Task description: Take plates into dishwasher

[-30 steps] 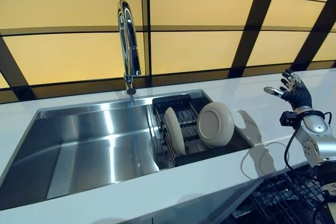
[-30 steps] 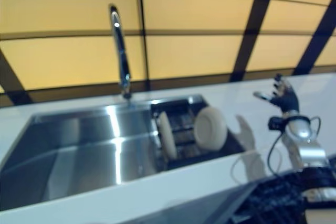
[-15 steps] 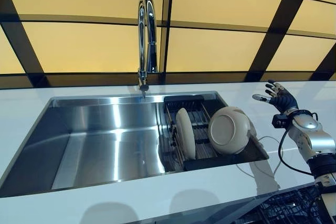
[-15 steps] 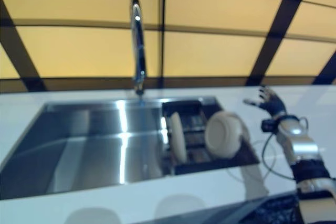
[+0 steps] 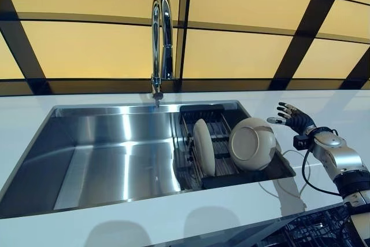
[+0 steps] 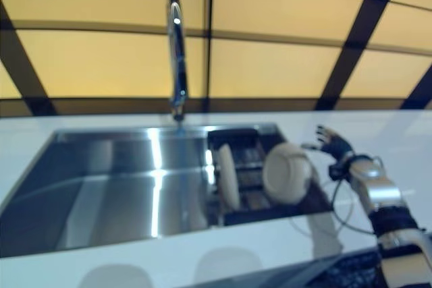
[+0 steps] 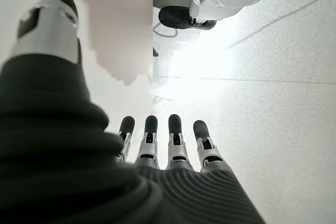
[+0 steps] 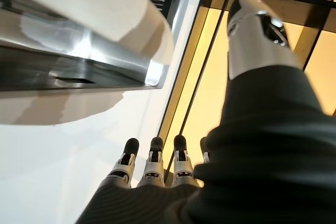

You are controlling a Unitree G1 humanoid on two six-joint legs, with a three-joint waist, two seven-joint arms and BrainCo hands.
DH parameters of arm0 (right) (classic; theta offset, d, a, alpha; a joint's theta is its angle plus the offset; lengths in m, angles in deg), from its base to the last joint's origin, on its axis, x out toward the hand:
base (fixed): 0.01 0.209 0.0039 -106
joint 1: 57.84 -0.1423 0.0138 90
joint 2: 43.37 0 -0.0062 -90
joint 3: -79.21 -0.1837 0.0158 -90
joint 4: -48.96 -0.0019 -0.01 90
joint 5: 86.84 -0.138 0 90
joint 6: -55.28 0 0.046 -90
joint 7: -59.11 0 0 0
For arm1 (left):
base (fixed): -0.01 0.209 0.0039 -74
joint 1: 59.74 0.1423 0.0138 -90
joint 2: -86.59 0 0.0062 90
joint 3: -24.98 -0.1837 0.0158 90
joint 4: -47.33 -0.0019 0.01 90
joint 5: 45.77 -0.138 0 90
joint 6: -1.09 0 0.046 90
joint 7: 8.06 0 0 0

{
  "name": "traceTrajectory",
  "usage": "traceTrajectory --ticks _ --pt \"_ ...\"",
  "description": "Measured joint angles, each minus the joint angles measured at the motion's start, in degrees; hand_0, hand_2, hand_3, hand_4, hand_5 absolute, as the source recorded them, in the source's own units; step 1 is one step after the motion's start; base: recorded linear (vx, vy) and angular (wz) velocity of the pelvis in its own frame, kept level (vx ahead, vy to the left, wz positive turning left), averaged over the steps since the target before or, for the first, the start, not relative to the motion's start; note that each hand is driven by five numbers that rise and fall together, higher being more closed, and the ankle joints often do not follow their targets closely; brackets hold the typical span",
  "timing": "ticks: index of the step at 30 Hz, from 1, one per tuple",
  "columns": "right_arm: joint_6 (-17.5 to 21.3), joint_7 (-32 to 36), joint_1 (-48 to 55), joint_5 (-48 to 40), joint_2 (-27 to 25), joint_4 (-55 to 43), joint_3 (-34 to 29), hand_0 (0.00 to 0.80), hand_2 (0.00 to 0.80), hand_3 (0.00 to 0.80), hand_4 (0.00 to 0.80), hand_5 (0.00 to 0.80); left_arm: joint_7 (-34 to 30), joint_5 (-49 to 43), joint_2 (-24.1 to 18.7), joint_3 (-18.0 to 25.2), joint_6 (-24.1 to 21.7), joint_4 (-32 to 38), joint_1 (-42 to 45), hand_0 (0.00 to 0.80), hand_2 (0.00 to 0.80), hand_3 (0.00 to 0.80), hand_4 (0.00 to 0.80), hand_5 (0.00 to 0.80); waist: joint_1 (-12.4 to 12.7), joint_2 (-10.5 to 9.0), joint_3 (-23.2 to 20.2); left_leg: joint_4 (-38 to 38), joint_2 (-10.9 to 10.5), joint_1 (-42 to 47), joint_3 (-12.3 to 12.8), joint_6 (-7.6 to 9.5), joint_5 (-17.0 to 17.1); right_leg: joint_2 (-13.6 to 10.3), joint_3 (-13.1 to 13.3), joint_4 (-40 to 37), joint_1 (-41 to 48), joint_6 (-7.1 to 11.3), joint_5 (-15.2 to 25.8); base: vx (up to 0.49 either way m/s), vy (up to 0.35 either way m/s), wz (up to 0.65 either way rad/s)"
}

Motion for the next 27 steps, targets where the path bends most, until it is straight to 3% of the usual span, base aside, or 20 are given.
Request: traceTrajectory --ticks 27 --pt "-2.5 6.0 0.2 4.3 0.2 2.3 0.0 0.0 0.0 0.0 0.0 0.0 -1.0 -0.4 -0.6 0.0 -1.2 0.0 0.6 0.0 0.0 0.0 0.0 0.0 -0.1 -0.21 0.3 0.0 0.0 0.2 0.1 0.0 0.0 0.0 0.1 0.0 0.0 0.0 0.0 0.0 0.0 0.0"
